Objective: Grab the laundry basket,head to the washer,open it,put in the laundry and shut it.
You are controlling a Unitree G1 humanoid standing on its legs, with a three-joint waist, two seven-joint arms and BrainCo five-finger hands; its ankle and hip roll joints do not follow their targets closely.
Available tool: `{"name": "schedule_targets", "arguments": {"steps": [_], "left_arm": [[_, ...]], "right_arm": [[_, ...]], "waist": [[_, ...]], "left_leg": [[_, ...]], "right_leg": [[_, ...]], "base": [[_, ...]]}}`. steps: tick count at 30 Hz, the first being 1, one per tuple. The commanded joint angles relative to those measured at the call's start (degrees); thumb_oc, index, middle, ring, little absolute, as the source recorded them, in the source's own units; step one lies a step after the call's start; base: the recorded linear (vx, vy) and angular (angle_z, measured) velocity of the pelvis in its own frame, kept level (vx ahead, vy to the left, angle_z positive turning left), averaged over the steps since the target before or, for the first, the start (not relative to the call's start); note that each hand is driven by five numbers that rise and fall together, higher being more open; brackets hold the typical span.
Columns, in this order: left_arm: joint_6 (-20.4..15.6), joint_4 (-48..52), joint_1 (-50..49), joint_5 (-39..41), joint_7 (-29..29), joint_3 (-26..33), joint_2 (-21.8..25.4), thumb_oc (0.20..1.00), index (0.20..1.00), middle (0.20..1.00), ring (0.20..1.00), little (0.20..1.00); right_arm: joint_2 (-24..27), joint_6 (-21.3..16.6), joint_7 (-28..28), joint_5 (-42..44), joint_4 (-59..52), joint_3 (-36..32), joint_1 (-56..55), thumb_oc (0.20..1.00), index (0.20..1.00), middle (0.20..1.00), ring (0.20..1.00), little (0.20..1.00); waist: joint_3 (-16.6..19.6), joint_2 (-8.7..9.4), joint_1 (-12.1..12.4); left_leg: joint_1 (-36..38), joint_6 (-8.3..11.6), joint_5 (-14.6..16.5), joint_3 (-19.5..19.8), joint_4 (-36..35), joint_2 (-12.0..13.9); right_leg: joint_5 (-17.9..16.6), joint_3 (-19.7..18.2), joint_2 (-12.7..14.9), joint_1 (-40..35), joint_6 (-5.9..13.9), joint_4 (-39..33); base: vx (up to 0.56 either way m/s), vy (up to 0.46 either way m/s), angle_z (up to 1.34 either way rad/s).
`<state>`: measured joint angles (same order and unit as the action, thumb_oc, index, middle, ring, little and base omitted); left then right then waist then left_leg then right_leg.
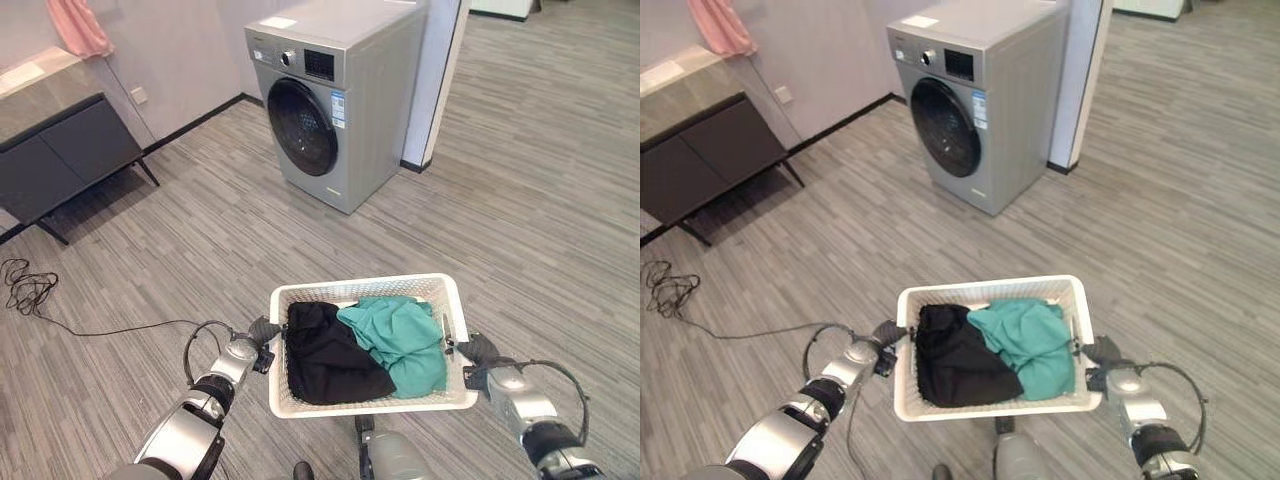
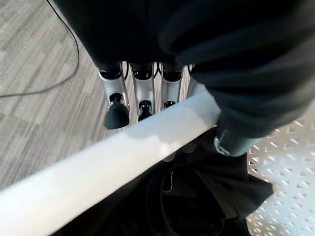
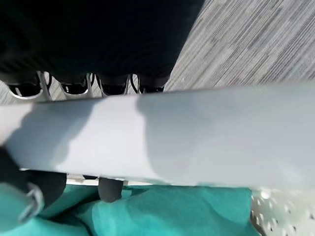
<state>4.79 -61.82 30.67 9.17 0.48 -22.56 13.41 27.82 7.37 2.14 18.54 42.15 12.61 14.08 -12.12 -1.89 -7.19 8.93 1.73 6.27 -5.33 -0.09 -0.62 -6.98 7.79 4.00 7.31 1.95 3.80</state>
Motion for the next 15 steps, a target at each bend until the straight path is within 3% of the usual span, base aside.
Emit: {"name": "schedule_targets", "arguments": {"steps": [1,8,13,15], "left_arm": [[-2.4,0.8,2.0,2.3,-1.8,0.6,4.0,0.200,0.200,0.200,0.200,0.200],[-2.2,-1.6,1.1,2.4,-1.3,2.2,5.4,0.200,0.200,0.200,0.200,0.200],[-2.0,-0.3,1.1,1.7,-1.3,2.3,6.1,0.200,0.200,0.200,0.200,0.200],[-2.0,0.0,1.1,1.2,-1.6,2.5,6.5,0.200,0.200,0.200,0.200,0.200]], "right_arm": [[-3.8,-2.8,-3.7,6.6,3.8,0.8,9.6,0.200,0.200,0.200,0.200,0.200],[-5.7,-2.7,-3.6,6.4,4.2,2.5,12.2,0.200,0.200,0.200,0.200,0.200],[-5.0,-3.1,-2.8,6.4,2.7,0.8,10.5,0.200,0.200,0.200,0.200,0.200],[-4.4,-3.2,-3.1,5.5,2.2,0.4,9.7,0.200,0.200,0.200,0.200,0.200]], "waist": [[4.1,3.31,2.3],[4.2,2.68,3.5],[3.9,1.76,2.9],[3.5,1.24,2.7]], "left_leg": [[1.3,-2.91,10.2,0.7,8.8,-3.2],[2.3,-3.83,10.8,2.2,8.7,-4.3],[3.9,-4.61,10.9,2.9,7.2,-4.9],[5.1,-4.86,10.5,2.6,5.9,-4.4]], "right_leg": [[-3.4,-3.9,8.0,1.0,10.67,-2.6],[-2.7,-3.5,9.5,1.1,10.92,0.5],[-2.3,-4.7,9.2,2.7,11.35,4.4],[-2.1,-3.6,8.9,4.9,11.50,7.9]], "base": [[-0.03,0.129,0.11],[0.01,0.076,0.16],[0.06,0.102,0.03],[0.07,0.089,-0.04]]}}
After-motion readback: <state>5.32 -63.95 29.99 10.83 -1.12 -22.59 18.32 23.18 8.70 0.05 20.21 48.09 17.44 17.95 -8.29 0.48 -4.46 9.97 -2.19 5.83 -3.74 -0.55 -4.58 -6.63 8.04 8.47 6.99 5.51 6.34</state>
